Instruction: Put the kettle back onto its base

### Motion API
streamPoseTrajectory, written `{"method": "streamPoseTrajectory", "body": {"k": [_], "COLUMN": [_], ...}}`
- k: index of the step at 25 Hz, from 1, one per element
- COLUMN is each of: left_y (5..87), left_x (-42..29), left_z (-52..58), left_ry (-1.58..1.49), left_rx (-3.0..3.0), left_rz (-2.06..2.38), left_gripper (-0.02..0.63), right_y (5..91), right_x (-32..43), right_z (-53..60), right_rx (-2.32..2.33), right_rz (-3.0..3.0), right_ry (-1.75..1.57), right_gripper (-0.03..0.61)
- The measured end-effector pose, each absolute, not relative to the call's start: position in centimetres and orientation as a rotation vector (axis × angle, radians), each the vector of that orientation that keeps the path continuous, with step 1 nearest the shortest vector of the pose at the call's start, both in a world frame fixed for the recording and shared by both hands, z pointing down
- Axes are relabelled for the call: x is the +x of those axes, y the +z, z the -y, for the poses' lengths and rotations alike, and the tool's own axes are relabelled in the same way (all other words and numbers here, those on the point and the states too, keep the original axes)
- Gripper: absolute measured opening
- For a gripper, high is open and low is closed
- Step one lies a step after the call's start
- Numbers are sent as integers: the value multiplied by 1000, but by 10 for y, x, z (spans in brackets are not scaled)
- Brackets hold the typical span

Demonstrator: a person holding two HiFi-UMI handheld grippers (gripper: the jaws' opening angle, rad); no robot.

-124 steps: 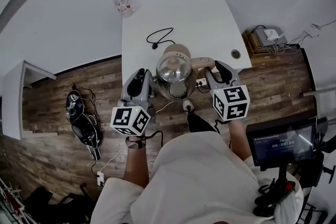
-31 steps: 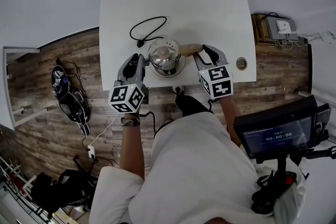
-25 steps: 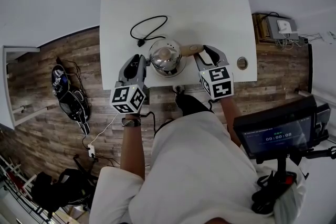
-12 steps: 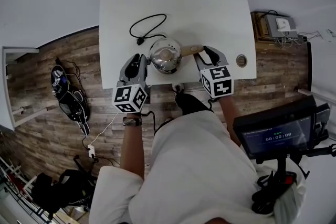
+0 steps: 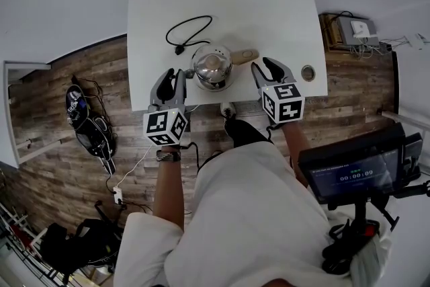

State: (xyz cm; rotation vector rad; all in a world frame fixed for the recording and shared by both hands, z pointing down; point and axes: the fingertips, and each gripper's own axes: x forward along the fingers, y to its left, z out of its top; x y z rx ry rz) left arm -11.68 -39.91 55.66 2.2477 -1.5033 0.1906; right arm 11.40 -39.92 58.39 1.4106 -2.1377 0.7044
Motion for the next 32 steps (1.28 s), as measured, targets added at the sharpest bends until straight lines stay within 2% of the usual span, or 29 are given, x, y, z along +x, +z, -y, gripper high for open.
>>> {"method": "streamPoseTrajectory", "body": {"k": [8, 12, 16, 20, 26, 32], "left_y": [550, 534, 517, 474, 398, 360], "left_x": [-128, -124, -111, -106, -107, -99], "left_z": [401, 409, 423, 402, 334, 294], "left_ry": [304, 373, 342, 278, 159, 132], "left_rx": [2278, 2371, 2446, 2533, 2672, 2809], "left_rz": [1606, 1644, 1585, 1560, 1568, 1552], "left_gripper": [94, 89, 41, 12, 6, 6], "right_y": [566, 546, 530, 483, 389, 339], "right_x": [124, 128, 132, 119, 97, 80], "right_z": [409, 415, 426, 401, 329, 293], "right_rx": [1502, 1571, 1614, 1627, 1672, 1695], "right_rz": [2147, 2154, 2124, 2195, 2315, 2385], "right_ry": [664, 571, 449, 343, 129, -17], "right_gripper": [122, 44, 5, 3, 3, 2]}}
